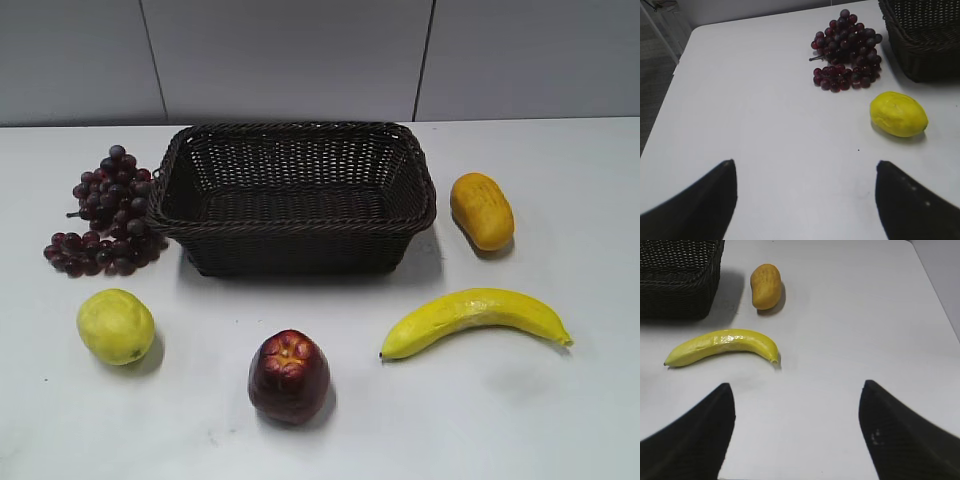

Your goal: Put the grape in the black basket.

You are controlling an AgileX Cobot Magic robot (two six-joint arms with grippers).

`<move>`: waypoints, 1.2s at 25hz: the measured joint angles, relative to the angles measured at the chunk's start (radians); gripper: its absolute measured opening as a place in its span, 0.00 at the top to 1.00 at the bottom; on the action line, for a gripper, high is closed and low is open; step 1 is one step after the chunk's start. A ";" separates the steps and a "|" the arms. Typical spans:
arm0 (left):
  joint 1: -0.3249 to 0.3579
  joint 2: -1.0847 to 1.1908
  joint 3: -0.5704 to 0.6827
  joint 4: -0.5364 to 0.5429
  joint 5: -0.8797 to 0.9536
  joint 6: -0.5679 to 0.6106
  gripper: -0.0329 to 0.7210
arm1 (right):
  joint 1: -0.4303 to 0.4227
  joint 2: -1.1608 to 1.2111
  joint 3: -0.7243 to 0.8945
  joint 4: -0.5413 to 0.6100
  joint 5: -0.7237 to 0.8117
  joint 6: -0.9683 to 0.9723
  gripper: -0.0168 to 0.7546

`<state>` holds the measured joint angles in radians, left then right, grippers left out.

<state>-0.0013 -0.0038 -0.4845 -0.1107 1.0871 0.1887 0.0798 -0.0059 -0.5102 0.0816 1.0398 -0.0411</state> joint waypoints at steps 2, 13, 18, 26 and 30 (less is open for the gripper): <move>0.000 0.000 0.000 0.000 0.000 0.000 0.09 | 0.000 0.000 0.000 0.000 0.000 0.000 0.22; 0.000 0.000 0.000 0.010 0.000 0.000 0.11 | 0.000 0.000 0.000 0.000 0.000 0.000 0.22; 0.000 0.007 -0.007 0.010 -0.018 0.001 0.16 | 0.000 0.000 0.000 0.000 0.000 0.000 0.22; 0.000 0.269 -0.067 0.001 -0.348 0.001 0.17 | 0.000 0.000 0.000 0.000 0.000 0.000 0.22; 0.000 0.468 -0.102 -0.009 -0.507 0.001 0.17 | 0.000 0.000 0.000 0.000 0.000 0.000 0.22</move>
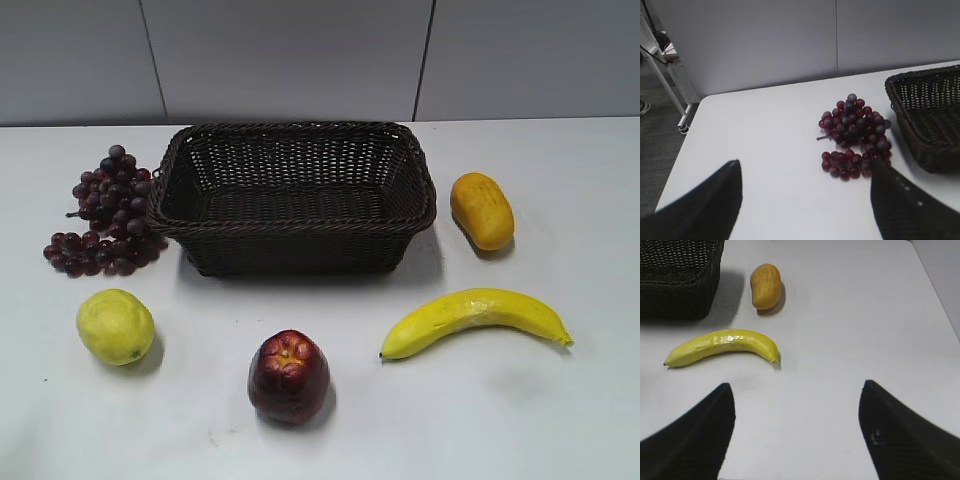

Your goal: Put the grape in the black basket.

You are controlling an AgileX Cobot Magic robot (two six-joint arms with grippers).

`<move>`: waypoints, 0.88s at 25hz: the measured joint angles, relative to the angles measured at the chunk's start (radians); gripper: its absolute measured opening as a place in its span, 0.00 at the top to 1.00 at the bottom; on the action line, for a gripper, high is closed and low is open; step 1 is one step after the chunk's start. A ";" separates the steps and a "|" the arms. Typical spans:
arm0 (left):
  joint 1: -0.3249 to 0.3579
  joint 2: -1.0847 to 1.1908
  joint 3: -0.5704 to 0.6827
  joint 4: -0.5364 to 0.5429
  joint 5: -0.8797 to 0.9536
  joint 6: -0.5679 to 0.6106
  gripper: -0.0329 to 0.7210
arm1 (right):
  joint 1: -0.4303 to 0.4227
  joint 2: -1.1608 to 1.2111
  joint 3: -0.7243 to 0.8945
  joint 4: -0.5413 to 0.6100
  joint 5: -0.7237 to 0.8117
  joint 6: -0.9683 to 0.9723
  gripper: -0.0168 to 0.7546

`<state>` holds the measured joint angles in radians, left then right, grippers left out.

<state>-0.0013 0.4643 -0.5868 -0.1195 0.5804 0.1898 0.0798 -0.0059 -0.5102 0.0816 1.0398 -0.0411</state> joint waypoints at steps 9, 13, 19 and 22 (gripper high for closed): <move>0.000 0.533 -0.286 -0.056 -0.058 0.000 0.17 | 0.000 0.000 0.000 0.000 0.000 0.000 0.22; -0.003 0.740 -0.449 -0.114 -0.017 0.000 0.17 | 0.000 0.000 0.000 0.000 0.000 0.000 0.22; -0.049 0.981 -0.607 -0.138 0.025 0.000 0.17 | 0.000 0.000 0.000 0.000 0.000 0.000 0.22; -0.068 1.102 -0.652 -0.183 0.070 0.000 0.17 | 0.000 0.000 0.000 0.000 0.000 0.000 0.22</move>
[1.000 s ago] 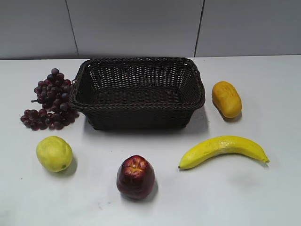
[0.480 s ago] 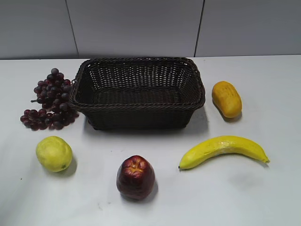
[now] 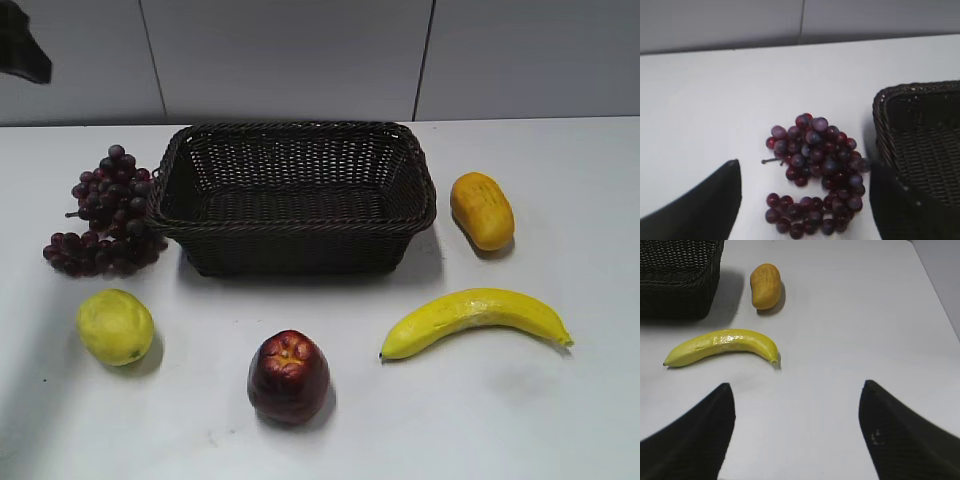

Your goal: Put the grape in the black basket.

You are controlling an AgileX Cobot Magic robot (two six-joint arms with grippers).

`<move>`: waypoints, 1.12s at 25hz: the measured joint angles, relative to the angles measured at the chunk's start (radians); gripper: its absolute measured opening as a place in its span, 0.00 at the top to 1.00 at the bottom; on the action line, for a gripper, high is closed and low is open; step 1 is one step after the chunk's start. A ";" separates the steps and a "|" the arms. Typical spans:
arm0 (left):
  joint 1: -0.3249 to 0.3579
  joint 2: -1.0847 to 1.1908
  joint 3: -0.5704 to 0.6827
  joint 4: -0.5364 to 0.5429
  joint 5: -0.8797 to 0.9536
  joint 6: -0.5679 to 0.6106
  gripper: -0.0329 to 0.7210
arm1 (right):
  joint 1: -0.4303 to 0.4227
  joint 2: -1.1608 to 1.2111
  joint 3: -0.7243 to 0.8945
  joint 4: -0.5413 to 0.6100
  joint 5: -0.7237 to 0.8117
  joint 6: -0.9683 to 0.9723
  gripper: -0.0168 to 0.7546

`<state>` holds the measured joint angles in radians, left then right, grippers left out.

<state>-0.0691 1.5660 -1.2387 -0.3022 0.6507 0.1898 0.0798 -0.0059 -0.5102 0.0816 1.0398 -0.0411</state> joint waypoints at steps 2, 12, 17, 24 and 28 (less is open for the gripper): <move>-0.002 0.076 -0.017 -0.038 0.023 0.000 0.17 | 0.000 0.000 0.000 0.000 0.000 0.000 0.22; -0.002 0.317 -0.041 -0.155 -0.032 0.000 0.06 | 0.000 0.000 0.000 0.000 0.000 0.000 0.22; -0.002 0.406 -0.091 -0.183 -0.058 0.000 0.06 | 0.000 0.000 0.000 0.000 0.000 0.000 0.22; -0.002 0.530 -0.181 -0.201 -0.085 0.000 0.07 | 0.000 0.000 0.000 0.000 0.000 0.000 0.22; -0.002 0.572 -0.202 -0.201 -0.090 0.000 0.11 | 0.000 0.000 0.000 0.000 0.000 0.000 0.22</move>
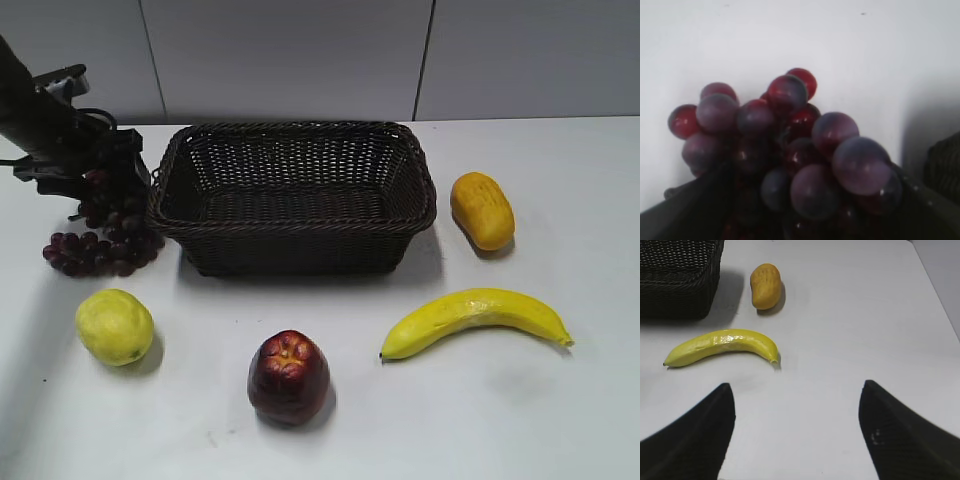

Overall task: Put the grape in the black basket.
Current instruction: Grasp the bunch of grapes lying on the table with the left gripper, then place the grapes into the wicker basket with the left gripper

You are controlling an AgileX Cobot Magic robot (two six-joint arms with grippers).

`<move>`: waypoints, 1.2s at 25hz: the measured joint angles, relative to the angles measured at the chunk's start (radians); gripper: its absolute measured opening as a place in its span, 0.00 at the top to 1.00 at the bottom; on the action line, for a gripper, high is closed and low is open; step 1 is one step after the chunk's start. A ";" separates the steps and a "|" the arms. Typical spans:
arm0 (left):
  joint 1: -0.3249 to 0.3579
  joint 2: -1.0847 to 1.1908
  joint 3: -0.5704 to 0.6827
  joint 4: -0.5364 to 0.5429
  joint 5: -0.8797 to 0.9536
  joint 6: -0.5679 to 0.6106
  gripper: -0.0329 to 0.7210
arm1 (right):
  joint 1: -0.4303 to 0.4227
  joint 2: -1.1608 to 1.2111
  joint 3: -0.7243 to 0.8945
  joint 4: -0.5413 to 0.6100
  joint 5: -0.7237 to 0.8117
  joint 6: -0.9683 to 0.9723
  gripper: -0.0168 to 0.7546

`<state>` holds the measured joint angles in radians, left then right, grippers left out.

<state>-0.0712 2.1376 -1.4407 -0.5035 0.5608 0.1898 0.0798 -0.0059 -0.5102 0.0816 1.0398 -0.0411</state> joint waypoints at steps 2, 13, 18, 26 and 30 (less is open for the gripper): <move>0.000 0.011 -0.005 0.000 -0.001 0.000 0.15 | 0.000 0.000 0.000 0.000 0.000 0.000 0.22; 0.000 0.001 -0.010 0.023 0.003 0.000 0.50 | 0.000 0.000 0.000 0.000 0.000 0.000 0.22; 0.000 -0.078 -0.002 0.066 0.038 0.000 0.71 | 0.000 0.000 0.000 0.000 0.000 0.000 0.22; 0.000 -0.360 0.000 0.095 0.033 0.000 0.76 | 0.000 0.000 0.000 0.000 0.000 0.000 0.22; 0.000 -0.504 -0.009 0.095 0.019 0.000 0.77 | 0.000 0.000 0.000 0.000 0.000 0.000 0.22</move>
<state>-0.0712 1.6339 -1.4494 -0.4083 0.5795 0.1898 0.0798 -0.0059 -0.5102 0.0816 1.0398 -0.0411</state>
